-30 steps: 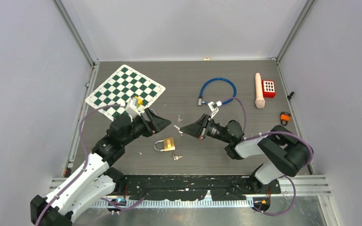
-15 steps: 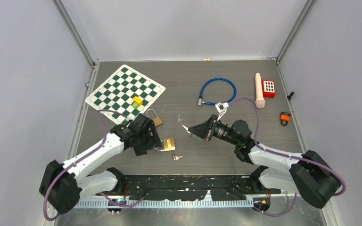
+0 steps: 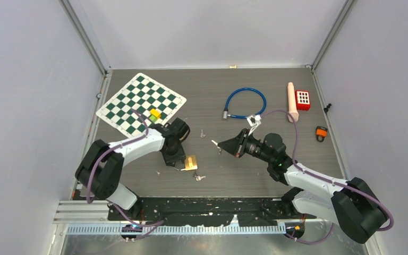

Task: Unlock with the key

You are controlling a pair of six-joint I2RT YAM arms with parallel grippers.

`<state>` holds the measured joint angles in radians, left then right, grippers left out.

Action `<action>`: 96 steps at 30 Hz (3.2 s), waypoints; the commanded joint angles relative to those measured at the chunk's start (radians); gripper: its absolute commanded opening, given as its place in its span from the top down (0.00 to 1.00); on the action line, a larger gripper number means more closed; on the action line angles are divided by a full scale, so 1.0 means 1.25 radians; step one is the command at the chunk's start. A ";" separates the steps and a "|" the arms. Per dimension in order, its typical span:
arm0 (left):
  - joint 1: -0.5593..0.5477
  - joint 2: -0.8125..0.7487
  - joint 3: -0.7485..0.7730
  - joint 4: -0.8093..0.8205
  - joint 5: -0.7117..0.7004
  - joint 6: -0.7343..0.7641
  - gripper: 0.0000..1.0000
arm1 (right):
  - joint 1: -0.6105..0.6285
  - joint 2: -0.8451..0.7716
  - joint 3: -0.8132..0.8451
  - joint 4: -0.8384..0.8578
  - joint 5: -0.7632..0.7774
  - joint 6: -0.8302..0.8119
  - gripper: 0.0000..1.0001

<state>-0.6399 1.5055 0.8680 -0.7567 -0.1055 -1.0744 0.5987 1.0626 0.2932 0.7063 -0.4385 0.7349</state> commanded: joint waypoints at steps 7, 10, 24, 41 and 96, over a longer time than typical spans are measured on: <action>0.103 0.128 0.132 -0.027 -0.129 0.181 0.69 | -0.028 -0.044 0.000 -0.015 -0.013 -0.023 0.95; 0.130 0.187 0.198 -0.027 -0.149 0.252 0.69 | -0.032 -0.044 -0.001 -0.015 -0.013 -0.023 0.95; 0.067 -0.036 0.146 -0.076 -0.033 0.068 0.06 | -0.039 -0.099 -0.010 -0.065 0.004 -0.039 0.95; -0.028 0.076 0.145 -0.153 0.009 -0.413 0.01 | -0.041 -0.200 -0.047 -0.103 -0.007 -0.067 0.95; -0.043 -0.165 0.127 0.055 0.060 -0.384 1.00 | 0.125 -0.079 0.008 -0.119 0.133 -0.118 0.95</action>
<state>-0.6937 1.3647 0.9997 -0.7780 -0.0719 -1.5612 0.7147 0.9413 0.2497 0.5209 -0.3679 0.6254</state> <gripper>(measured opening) 0.634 0.078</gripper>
